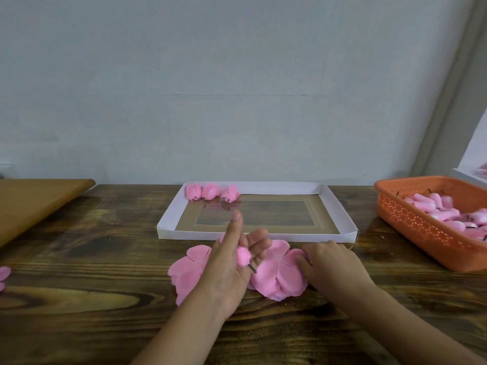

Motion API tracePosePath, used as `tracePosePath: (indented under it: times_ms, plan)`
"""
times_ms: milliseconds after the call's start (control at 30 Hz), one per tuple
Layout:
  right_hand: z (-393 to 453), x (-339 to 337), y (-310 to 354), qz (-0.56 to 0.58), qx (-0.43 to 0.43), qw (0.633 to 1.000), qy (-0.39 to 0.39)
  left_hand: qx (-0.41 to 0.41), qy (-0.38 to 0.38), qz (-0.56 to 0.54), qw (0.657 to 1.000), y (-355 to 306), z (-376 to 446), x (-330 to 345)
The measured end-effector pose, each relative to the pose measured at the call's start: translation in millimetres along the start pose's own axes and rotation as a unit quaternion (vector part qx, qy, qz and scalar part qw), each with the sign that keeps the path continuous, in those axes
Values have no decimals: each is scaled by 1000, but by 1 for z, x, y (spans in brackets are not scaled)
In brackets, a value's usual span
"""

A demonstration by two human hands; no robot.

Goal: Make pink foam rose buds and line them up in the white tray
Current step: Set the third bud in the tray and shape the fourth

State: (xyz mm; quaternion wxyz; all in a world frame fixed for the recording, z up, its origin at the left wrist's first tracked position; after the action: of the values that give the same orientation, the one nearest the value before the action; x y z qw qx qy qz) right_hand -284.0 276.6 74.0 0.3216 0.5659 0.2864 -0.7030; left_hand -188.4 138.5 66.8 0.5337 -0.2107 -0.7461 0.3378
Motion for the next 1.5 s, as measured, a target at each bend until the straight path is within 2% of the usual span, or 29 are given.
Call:
tracePosePath:
  times_ms: [267,467,600,733,800,933,1033,1367,1500]
  plan:
    - [0,1,1,-20,12,1000,11,-3,0,-3,1000,0,0,1]
    - [-4,-15,1,21,42,998,-45,0,10,-3,1000,0,0,2]
    - [-3,-27,-1,140,23,987,-76,-1,10,-10,1000,-1,1,1]
    - [0,-36,-4,295,34,950,-99,-4,13,-18,1000,0,1,0]
    - [2,-31,-3,323,48,942,-77,-4,16,-17,1000,0,2,0]
    - [3,-17,-4,312,64,948,-20,-4,8,-16,1000,-1,3,-2]
    - [0,-6,-7,350,91,932,10,-5,5,-23,1000,0,3,-2]
    - [-7,10,1,367,132,919,56,-10,-2,-38,999,0,5,-5]
    - [-12,8,3,343,148,927,44,-5,-3,-40,999,0,7,-6]
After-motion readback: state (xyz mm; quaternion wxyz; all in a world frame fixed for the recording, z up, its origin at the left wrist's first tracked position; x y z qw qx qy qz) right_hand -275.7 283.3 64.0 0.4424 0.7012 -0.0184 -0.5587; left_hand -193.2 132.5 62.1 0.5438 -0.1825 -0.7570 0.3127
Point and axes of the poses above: each hand's wrist, its own z-axis towards the middle knuckle, its own x-axis out of the palm, y = z × x, the point moved 8 cm from there along z, towards the middle knuckle, and after that the axes turned 10 degrees about -x, right-handed, at the moved point
